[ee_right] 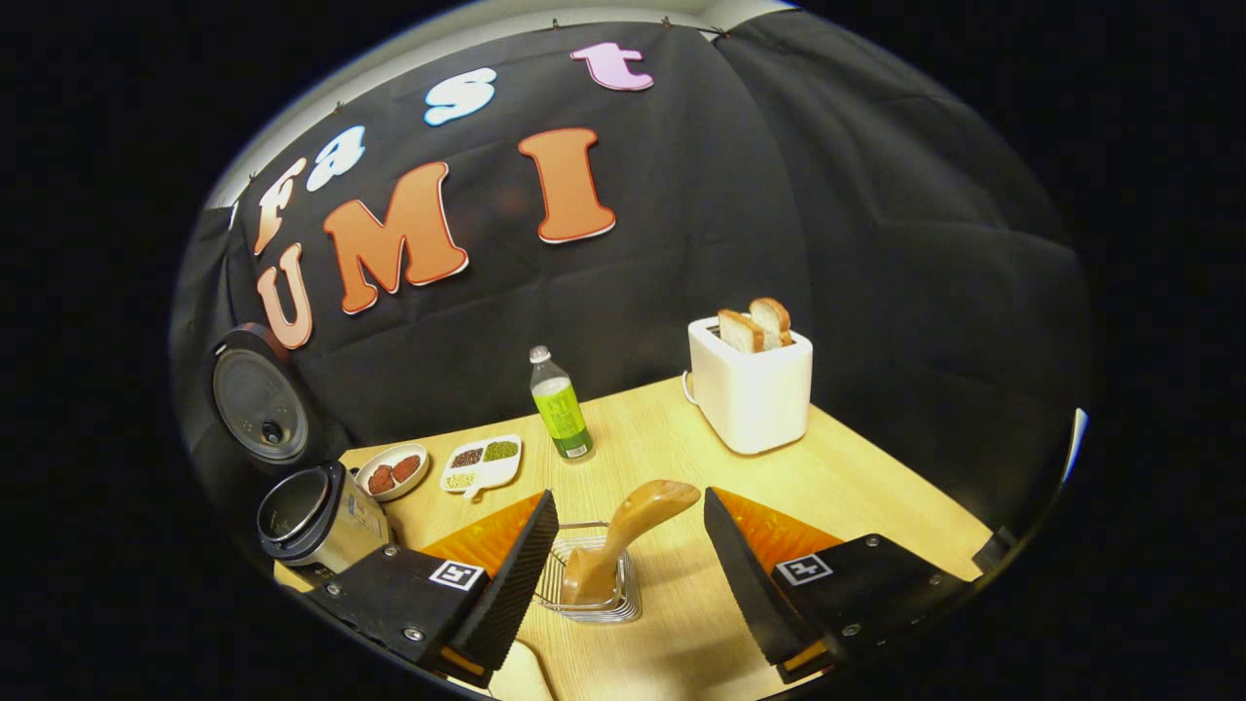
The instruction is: Close the left gripper, press the button to open the rice cooker; take a wooden spoon from the chopstick holder with the right hand, scoop a spoonful of rice and pour it into the rice cooker, then put the wooden spoon back into the chopstick holder.
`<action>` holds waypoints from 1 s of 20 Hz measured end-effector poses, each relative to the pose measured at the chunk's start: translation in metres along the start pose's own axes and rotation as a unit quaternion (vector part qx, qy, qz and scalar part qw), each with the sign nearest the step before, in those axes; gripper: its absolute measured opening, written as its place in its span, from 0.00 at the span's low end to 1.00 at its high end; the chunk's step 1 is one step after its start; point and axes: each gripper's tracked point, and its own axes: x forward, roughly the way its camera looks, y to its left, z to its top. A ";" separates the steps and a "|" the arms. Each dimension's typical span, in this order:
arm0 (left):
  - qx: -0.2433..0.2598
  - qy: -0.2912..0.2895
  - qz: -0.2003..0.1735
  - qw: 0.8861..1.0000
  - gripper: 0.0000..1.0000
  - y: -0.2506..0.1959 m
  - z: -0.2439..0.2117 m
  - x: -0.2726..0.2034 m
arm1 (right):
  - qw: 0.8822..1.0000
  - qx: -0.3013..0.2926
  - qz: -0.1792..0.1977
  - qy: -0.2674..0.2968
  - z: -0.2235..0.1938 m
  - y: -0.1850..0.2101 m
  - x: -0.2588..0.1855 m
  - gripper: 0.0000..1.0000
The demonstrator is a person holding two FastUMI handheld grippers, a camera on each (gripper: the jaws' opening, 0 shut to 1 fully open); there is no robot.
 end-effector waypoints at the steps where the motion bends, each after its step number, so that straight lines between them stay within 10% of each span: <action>1: 0.003 0.002 0.007 1.000 0.97 0.005 -0.002 -0.003 | 1.000 0.008 0.004 0.011 -0.007 0.002 0.006 0.94; 3: 0.013 0.007 0.017 1.000 0.97 0.011 -0.005 -0.004 | 0.999 0.027 0.007 0.031 -0.018 0.004 0.017 0.93; 11: 0.018 0.025 0.042 0.999 0.97 0.028 -0.017 -0.003 | 0.994 0.074 0.026 0.072 -0.025 0.014 0.036 0.25; 20: 0.020 0.023 0.025 0.999 0.97 0.035 -0.020 0.005 | 0.998 0.045 0.038 0.029 0.024 0.042 0.009 0.03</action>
